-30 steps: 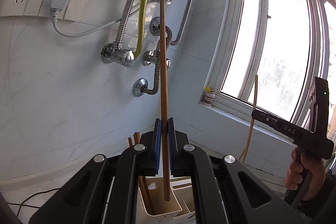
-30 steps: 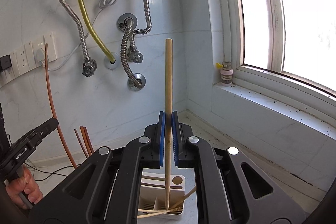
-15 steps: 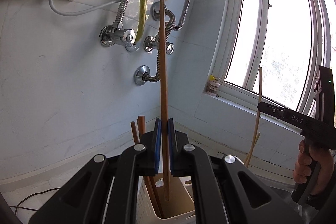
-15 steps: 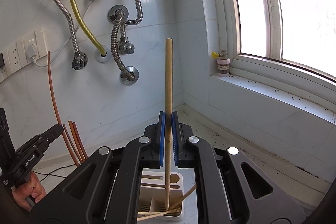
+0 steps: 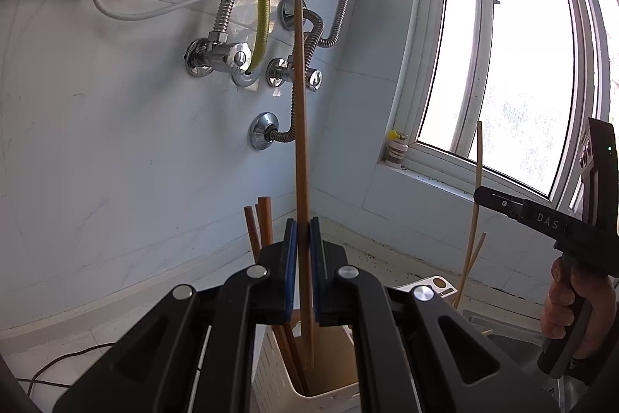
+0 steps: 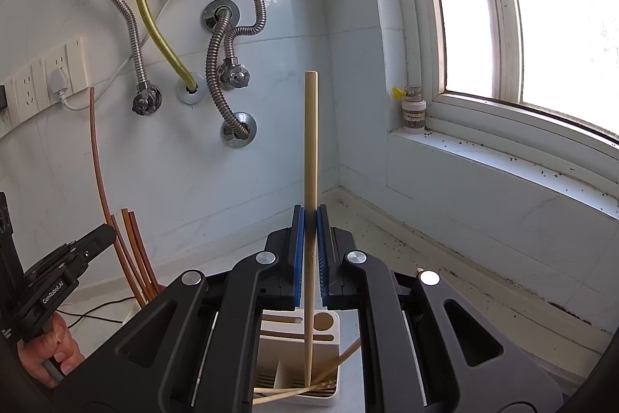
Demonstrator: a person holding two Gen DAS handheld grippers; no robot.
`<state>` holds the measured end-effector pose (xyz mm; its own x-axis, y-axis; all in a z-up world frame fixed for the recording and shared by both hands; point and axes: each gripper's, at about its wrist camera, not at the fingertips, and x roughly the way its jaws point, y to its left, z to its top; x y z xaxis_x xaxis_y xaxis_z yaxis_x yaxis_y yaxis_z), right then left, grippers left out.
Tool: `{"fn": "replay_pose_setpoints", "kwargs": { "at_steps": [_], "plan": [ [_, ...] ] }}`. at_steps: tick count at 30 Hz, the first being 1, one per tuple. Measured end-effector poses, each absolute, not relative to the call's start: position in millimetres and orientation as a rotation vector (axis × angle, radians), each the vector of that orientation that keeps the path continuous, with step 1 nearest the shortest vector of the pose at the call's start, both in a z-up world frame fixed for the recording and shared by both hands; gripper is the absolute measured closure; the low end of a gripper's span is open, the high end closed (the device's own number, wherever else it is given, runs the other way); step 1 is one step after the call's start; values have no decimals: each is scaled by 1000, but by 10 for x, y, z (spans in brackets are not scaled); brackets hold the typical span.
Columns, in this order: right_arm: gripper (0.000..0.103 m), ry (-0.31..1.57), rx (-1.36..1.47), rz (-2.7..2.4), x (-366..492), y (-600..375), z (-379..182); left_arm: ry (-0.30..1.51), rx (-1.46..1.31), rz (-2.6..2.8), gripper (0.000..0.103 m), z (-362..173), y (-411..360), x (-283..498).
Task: Organize utensils
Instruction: 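Open both tools to release the chopsticks in the holder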
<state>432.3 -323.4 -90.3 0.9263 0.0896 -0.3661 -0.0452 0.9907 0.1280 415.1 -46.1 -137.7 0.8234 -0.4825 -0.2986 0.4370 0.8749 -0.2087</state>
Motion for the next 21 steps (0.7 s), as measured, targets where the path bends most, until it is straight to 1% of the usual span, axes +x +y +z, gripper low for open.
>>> {"fn": "replay_pose_setpoints", "kwargs": {
  "at_steps": [3, 4, 5, 6, 7, 8, 10, 21],
  "plan": [
    [97, 385, 119, 75, 4323, -3233, -913, 334, -111, -492, 96, -1383, -493, 4113],
    [93, 382, 118, 70, 4308, -3232, -914, 325, -105, -489, 91, -1385, -500, 4095],
    [83, 370, 119, 61, 4280, -3235, -911, 325, -103, -492, 75, -1390, -504, 4084],
    [51, 349, 127, 46, 4243, -3244, -905, 323, -106, -487, 64, -1391, -501, 4071],
    [39, 324, 136, 35, 4202, -3260, -895, 309, -114, -478, 46, -1387, -489, 4047],
    [40, 320, 137, 38, 4192, -3265, -889, 286, -119, -470, 45, -1379, -474, 4013],
    [45, 330, 138, 41, 4199, -3279, -887, 277, -107, -465, 45, -1361, -478, 3992],
    [46, 305, 147, 53, 4154, -3292, -774, 260, -105, -447, 45, -1226, -438, 3926]
  ]
}}
